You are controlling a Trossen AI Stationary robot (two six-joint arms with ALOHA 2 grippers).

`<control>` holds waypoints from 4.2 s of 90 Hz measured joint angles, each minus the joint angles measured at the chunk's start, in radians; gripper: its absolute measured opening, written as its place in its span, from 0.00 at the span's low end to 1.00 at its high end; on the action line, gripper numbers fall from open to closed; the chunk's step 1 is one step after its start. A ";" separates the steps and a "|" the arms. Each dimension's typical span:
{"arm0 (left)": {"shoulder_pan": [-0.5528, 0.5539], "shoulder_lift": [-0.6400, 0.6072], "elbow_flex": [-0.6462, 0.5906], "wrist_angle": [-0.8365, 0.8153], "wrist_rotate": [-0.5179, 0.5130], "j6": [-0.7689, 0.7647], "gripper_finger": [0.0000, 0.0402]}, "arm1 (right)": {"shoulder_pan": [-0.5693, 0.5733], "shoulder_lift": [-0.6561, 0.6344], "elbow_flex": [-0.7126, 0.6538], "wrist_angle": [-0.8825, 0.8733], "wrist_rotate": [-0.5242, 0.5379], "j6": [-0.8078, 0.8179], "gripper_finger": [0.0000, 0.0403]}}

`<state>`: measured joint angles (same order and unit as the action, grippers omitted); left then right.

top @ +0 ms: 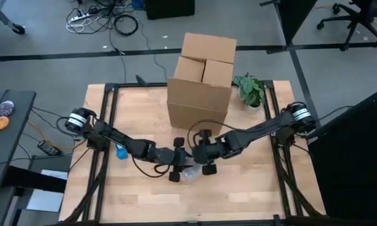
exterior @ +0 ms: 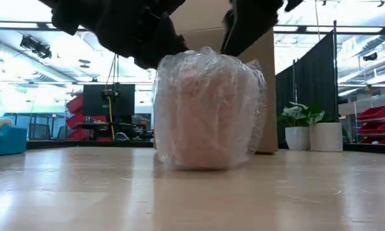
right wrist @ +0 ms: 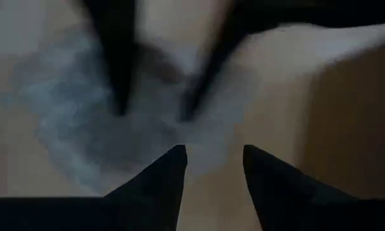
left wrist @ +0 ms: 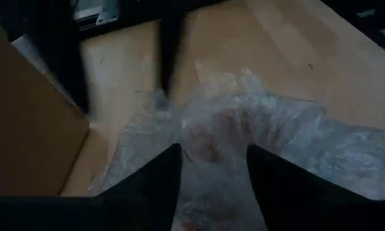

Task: Wrap mug
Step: Wrap the orange mug using the transparent bubble wrap

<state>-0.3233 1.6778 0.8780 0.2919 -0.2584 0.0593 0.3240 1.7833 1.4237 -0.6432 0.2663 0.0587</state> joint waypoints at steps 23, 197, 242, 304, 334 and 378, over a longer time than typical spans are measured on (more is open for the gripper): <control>-0.003 -0.021 -0.001 -0.067 0.047 -0.018 0.40 | 0.042 0.101 -0.003 0.114 -0.050 -0.125 0.31; -0.154 -0.052 -0.048 -0.036 -0.142 -0.011 0.40 | 0.062 0.112 0.001 0.266 -0.119 -0.160 0.02; -0.248 -0.179 -0.052 -0.196 -0.264 -0.050 0.40 | 0.018 0.260 0.014 0.204 -0.294 0.015 0.00; -0.104 0.300 -0.069 0.382 -0.259 -0.142 0.40 | -0.025 0.133 -0.004 -0.110 -0.258 0.270 0.00; -0.089 0.302 -0.071 0.355 -0.268 -0.147 0.40 | -0.043 -0.035 -0.005 -0.249 -0.269 0.447 0.00; -0.091 0.293 -0.071 0.370 -0.263 -0.148 0.40 | -0.049 0.027 -0.026 -0.244 -0.199 0.473 0.00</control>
<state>-0.4139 1.9711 0.8066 0.6615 -0.5219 -0.0885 0.2752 1.8106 1.3976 -0.8867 0.0676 0.5318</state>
